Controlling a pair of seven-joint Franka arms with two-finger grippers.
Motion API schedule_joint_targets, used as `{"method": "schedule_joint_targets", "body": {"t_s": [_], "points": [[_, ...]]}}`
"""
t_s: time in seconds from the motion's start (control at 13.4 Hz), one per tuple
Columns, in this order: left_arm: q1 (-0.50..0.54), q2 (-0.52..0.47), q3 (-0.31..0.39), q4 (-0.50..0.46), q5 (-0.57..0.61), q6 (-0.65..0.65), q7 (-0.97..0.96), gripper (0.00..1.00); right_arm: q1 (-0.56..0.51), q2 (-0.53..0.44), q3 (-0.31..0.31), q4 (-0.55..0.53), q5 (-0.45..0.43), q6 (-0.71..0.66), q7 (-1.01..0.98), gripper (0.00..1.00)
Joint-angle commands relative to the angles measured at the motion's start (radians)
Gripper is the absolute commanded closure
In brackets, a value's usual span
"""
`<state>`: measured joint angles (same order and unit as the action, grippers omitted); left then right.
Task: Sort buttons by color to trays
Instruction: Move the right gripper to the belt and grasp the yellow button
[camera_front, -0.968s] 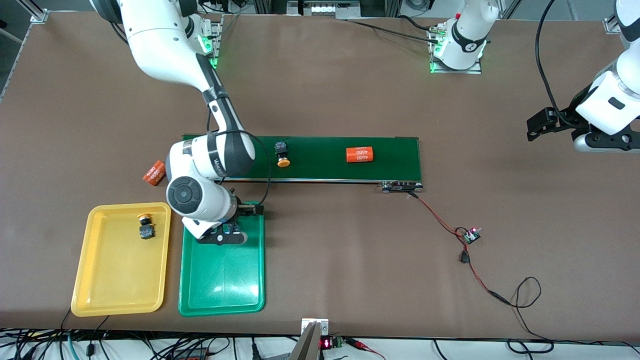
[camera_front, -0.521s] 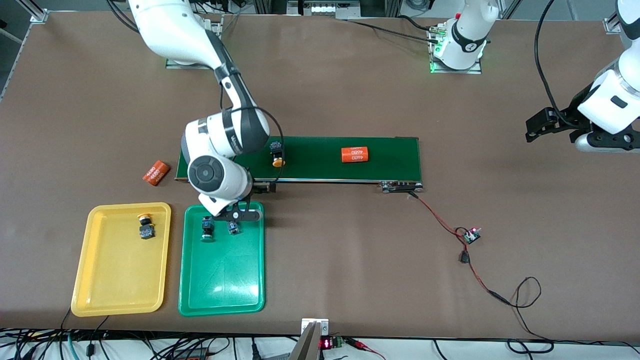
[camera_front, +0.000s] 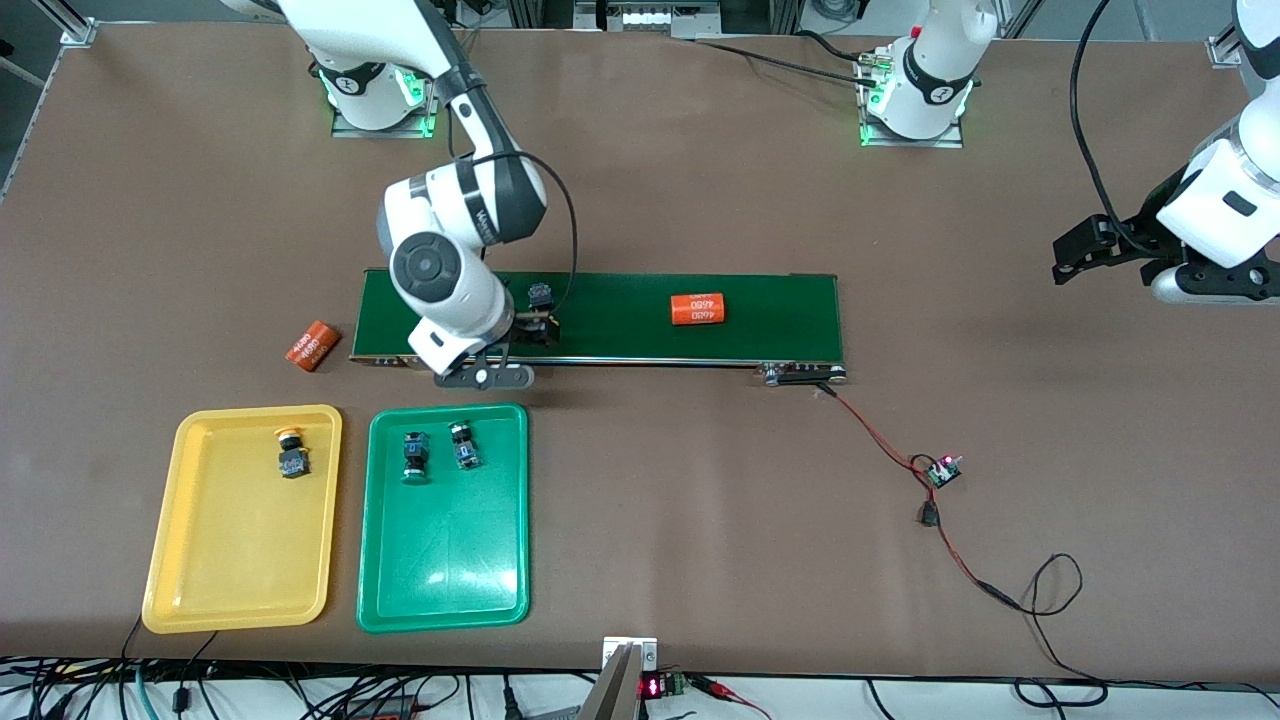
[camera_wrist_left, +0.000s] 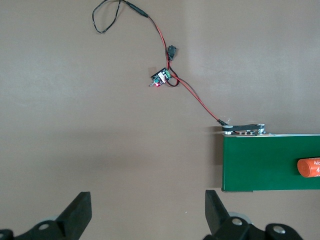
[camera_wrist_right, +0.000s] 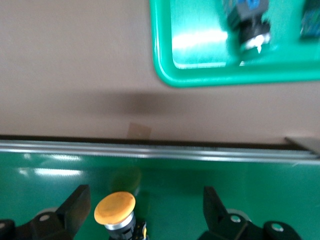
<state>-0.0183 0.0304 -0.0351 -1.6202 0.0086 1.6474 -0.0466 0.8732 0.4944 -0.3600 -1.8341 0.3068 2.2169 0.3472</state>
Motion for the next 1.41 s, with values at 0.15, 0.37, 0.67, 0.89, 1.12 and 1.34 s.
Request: {"method": "schedule_joint_targets", "body": {"t_s": [0.15,0.37,0.67,0.89,1.12,1.34], "points": [[0.011,-0.009,-0.009,0.006,0.011,-0.005,0.036,0.0,0.081,-0.109,-0.02,-0.208,-0.02,0.13,0.042,0.0],[0.011,-0.007,-0.008,0.006,0.011,-0.001,0.036,0.0,0.081,-0.115,-0.02,-0.206,-0.022,0.129,0.041,0.0],[0.012,-0.012,-0.009,0.006,0.01,-0.027,0.036,0.0,0.072,-0.103,-0.019,-0.214,-0.022,0.129,0.041,0.44],[0.011,-0.01,-0.009,0.011,0.011,-0.038,0.036,0.0,0.067,-0.091,-0.019,-0.221,-0.022,0.135,0.03,0.43],[0.011,-0.012,-0.011,0.016,0.011,-0.043,0.034,0.0,0.063,-0.094,-0.02,-0.211,-0.022,0.125,0.023,0.96],[0.009,-0.01,-0.011,0.016,0.011,-0.043,0.034,0.0,0.064,-0.103,-0.077,-0.139,-0.02,0.078,0.007,1.0]]}}
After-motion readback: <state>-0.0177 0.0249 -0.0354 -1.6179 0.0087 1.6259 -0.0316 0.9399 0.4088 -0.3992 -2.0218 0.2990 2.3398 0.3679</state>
